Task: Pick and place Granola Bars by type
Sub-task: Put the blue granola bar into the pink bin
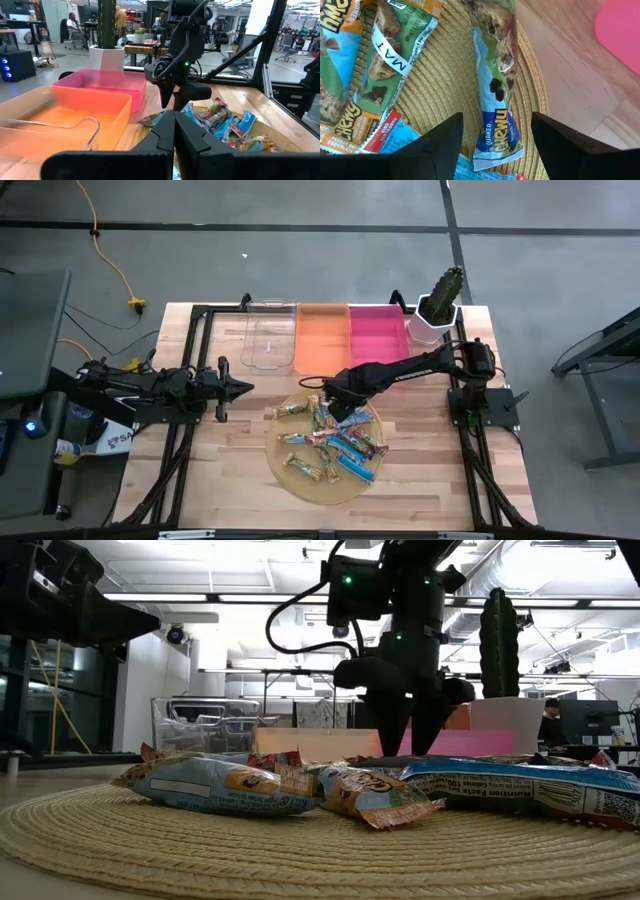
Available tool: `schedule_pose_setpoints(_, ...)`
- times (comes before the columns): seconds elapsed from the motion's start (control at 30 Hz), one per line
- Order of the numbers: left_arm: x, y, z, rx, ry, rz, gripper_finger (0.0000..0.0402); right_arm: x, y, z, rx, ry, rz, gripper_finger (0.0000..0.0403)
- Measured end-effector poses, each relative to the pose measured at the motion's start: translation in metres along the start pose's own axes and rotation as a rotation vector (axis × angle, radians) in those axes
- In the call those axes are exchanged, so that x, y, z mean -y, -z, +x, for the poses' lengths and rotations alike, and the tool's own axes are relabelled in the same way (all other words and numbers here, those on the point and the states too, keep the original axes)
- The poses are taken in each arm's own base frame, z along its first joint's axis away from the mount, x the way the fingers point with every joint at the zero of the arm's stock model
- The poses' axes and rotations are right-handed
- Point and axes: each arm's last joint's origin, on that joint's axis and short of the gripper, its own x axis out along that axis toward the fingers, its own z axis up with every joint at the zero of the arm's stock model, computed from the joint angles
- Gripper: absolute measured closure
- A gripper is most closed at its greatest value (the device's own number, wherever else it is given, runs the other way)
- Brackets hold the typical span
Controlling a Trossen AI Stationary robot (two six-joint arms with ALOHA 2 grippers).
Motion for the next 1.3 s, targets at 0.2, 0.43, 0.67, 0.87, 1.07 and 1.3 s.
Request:
schedule_pose_setpoints(0.2,0.0,0.0,0.0,0.0,0.0,0.0,0.0401,0.0,0.0,0.0,-0.006,-0.004,0.0,0.0181)
schedule_pose_setpoints(0.43,0.0,0.0,0.0,-0.001,0.0,0.0,0.0401,0.003,0.005,0.008,-0.045,-0.023,-0.004,0.0181)
schedule_pose_setpoints(0.67,0.0,0.0,0.0,0.0,0.0,0.0,0.0401,0.01,0.014,0.022,-0.094,-0.036,0.037,0.0182)
schedule_pose_setpoints(0.87,0.0,0.0,0.0,0.0,0.0,0.0,0.0401,0.008,0.012,0.022,-0.075,-0.063,0.042,0.0196)
schedule_pose_setpoints(1.07,0.0,0.0,0.0,0.0,0.0,0.0,0.0401,0.007,0.012,0.022,-0.069,-0.068,0.044,0.0213)
schedule_pose_setpoints(1.3,0.0,0.0,0.0,0.0,0.0,0.0,0.0401,0.008,0.012,0.023,-0.074,-0.067,0.046,0.0243)
